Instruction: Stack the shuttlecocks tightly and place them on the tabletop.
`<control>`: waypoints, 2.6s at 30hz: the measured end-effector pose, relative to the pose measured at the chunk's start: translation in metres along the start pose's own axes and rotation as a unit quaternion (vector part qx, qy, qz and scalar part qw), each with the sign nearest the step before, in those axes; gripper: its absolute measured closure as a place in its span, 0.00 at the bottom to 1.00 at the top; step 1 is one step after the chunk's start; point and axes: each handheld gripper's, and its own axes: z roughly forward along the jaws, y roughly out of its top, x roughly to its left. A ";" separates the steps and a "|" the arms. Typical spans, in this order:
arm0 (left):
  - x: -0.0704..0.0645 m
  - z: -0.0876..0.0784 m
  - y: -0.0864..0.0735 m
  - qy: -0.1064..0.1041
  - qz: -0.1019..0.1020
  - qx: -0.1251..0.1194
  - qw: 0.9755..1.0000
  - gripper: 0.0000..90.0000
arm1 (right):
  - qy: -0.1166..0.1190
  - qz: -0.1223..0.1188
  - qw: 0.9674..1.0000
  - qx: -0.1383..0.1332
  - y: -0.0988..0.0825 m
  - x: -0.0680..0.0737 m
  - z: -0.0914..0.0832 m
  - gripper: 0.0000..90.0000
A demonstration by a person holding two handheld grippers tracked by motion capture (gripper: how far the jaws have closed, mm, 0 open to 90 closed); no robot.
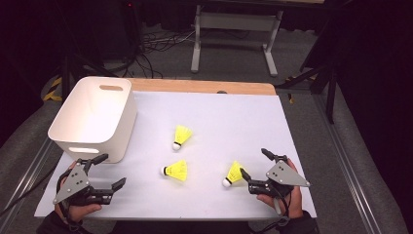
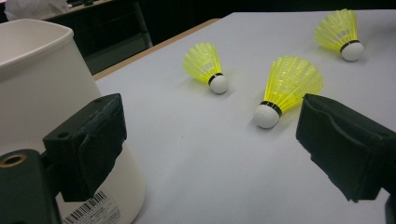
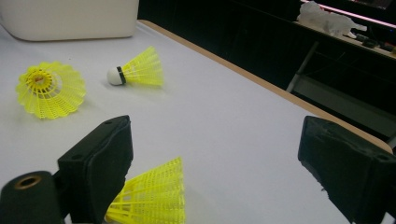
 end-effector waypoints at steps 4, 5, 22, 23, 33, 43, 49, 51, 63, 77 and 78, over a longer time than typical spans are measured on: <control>-0.002 0.001 -0.001 -0.003 0.002 0.004 1.000 0.10 | 0.003 0.002 1.000 0.001 -0.001 -0.001 0.000 0.13; -0.002 0.001 -0.001 -0.005 0.003 0.004 1.000 0.10 | 0.005 0.005 1.000 0.002 -0.001 -0.001 0.000 0.13; -0.008 0.008 0.001 -0.027 0.009 0.021 0.999 0.12 | 0.003 0.013 1.000 0.005 -0.002 -0.006 -0.002 0.14; -0.009 0.009 0.001 -0.033 0.010 0.024 0.999 0.13 | 0.003 0.012 1.000 0.006 -0.003 -0.006 -0.002 0.14; -0.012 0.015 0.007 -0.026 0.013 0.038 0.999 0.15 | -0.001 0.005 1.000 0.023 -0.003 -0.003 0.002 0.15; -0.015 0.029 0.019 -0.021 0.023 0.042 0.999 0.16 | -0.005 0.007 1.000 0.026 -0.003 -0.005 0.001 0.15; -0.015 0.042 0.033 -0.026 0.025 0.042 0.998 0.15 | -0.008 0.005 1.000 0.020 -0.001 -0.005 -0.003 0.16; -0.016 0.048 0.037 -0.033 0.026 0.044 0.998 0.15 | -0.007 0.005 1.000 0.021 -0.001 -0.005 -0.003 0.15; -0.009 0.097 0.064 -0.070 0.030 0.052 0.996 0.14 | -0.002 0.011 1.000 0.027 -0.003 -0.007 -0.002 0.16; 0.004 0.156 0.087 -0.085 -0.003 0.107 0.991 0.13 | 0.005 0.014 0.999 0.039 -0.006 -0.008 0.001 0.16; 0.006 0.162 0.087 -0.086 -0.008 0.120 0.989 0.13 | 0.006 0.015 0.999 0.039 -0.006 -0.008 0.001 0.16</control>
